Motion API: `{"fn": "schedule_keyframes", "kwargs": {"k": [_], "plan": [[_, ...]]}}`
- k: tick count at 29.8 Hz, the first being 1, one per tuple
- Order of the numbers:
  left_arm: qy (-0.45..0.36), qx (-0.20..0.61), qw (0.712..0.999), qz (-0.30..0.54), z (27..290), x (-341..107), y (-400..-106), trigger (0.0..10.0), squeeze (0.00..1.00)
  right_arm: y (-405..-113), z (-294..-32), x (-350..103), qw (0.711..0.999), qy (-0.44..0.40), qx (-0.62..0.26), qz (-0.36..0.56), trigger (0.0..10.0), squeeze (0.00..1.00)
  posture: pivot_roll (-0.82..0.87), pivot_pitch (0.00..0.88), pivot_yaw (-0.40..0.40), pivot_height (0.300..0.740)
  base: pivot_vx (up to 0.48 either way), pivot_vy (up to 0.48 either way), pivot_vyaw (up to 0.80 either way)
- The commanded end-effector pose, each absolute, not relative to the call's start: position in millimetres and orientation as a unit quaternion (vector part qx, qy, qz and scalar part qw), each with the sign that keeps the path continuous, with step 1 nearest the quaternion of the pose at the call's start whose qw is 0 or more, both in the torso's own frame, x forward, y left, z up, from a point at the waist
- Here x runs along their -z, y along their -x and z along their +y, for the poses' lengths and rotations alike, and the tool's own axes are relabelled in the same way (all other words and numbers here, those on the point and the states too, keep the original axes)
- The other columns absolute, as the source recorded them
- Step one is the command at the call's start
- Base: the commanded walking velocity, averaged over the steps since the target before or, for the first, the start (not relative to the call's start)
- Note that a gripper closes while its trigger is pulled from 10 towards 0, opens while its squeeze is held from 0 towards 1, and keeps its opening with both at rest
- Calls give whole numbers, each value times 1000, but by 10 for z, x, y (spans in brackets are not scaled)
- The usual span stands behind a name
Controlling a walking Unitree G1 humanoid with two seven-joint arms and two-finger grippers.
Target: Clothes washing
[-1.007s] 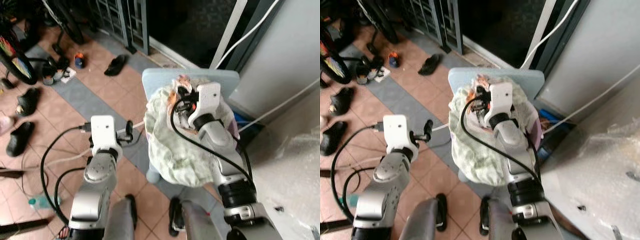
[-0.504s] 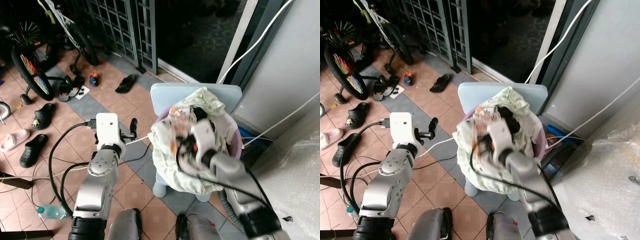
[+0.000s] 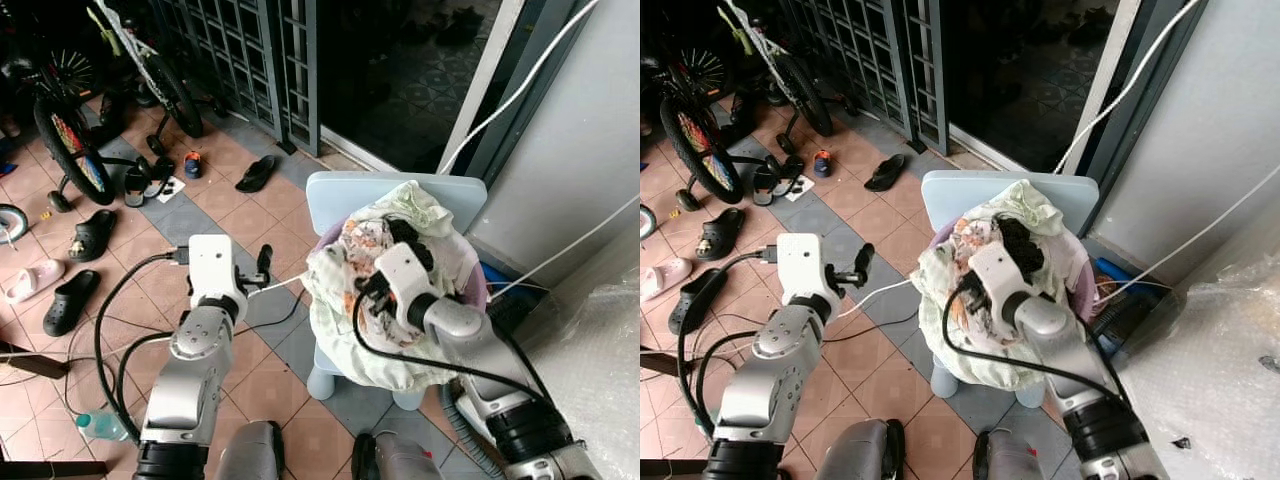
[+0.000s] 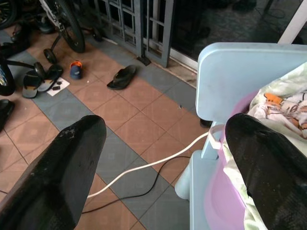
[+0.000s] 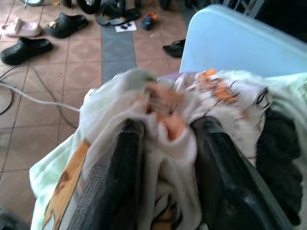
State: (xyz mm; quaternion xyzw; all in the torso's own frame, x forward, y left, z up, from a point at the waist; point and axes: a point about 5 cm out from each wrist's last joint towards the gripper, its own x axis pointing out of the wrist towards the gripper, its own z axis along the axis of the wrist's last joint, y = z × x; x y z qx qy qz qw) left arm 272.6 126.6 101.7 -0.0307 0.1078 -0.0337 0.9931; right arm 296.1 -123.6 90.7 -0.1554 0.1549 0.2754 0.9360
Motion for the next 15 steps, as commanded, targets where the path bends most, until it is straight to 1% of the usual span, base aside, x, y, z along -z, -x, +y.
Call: {"fn": "schedule_keyframes", "kwargs": {"k": [1,2,3,7,15], "plan": [[23,33,993,111,1296,-995,-2713,10000,0,-2971,-1241,-908,938,157,-269,153,0,937,8,96,44,740,0,0,0],[22,33,993,111,1299,-998,-2716,10000,0,-2976,-1251,-904,940,157,-263,153,0,435,8,96,44,740,0,0,0],[21,32,993,111,1306,-1001,-2719,10000,0,-2984,-1267,-906,943,155,-253,152,0,0,8,96,44,740,0,0,0],[18,29,993,110,1317,-1003,-2719,10000,0,-2984,-1283,-916,947,141,-244,151,0,0,10,97,45,740,0,0,0],[16,31,993,112,1291,-995,-2719,10000,0,-2845,-1271,-758,927,144,-282,200,0,0,2,94,42,740,0,0,0]]}}
